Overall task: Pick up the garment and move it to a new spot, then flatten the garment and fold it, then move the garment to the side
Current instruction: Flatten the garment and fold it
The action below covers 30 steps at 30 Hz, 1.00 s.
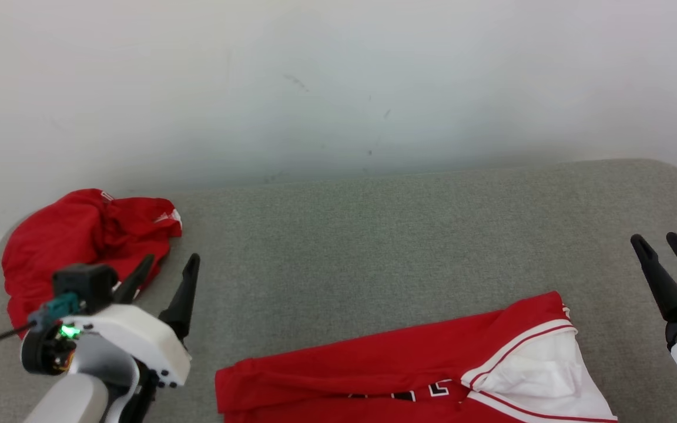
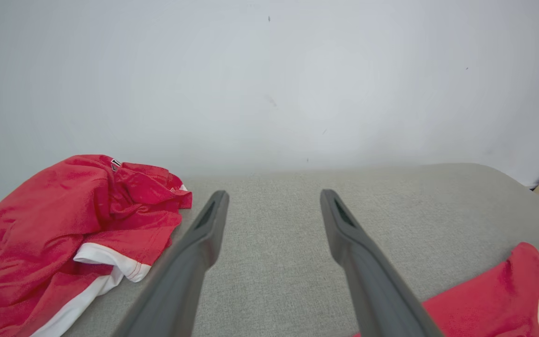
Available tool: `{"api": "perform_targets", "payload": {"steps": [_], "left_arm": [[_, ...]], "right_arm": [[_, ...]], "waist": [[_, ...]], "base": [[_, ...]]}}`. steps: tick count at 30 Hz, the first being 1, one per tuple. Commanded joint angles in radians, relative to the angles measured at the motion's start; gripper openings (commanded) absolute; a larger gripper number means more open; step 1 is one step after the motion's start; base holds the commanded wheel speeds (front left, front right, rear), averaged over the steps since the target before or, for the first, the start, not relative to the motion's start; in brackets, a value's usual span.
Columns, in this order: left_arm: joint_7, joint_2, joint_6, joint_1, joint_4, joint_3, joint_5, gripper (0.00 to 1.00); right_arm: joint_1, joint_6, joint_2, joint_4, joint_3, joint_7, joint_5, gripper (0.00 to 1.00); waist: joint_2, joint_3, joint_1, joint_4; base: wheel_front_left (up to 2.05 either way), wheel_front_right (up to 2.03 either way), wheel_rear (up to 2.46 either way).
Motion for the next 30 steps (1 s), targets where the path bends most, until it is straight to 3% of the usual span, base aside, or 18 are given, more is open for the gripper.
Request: {"api": "perform_targets", "payload": {"steps": [1,10,18,24,30], "left_arm": [[-0.051,-0.011,0.021,0.041,-0.01,0.02,0.004,1.0],[-0.282,-0.063,0.09,0.202,0.001,0.06,0.034,1.0],[-0.364,-0.131,0.115,0.283,-0.036,0.103,0.101,1.0],[-0.364,-0.21,0.077,0.334,-0.065,0.164,0.174,1.0],[-0.364,-0.275,0.023,0.337,-0.05,0.21,0.224,1.0]], "right_arm": [[0.036,-0.002,0.018,0.012,-0.031,-0.046,-0.023,1.0],[0.182,-0.002,0.137,-0.016,-0.233,-0.144,-0.169,1.0],[0.353,-0.002,0.278,-0.08,-0.397,-0.151,-0.329,1.0],[0.423,-0.002,0.366,-0.092,-0.479,-0.152,-0.421,1.0],[0.405,-0.002,0.398,-0.044,-0.501,-0.102,-0.469,1.0]], "waist": [[0.0,0.0,0.0001,0.004],[0.0,-0.002,0.0001,0.017],[0.0,0.01,0.0001,0.024],[0.0,0.034,0.0001,0.02],[0.0,0.049,0.0001,0.017]], "base": [[0.0,0.0,0.0],[0.0,0.0,0.0],[0.0,0.0,0.0],[0.0,0.0,0.0],[0.0,0.0,0.0]]}}
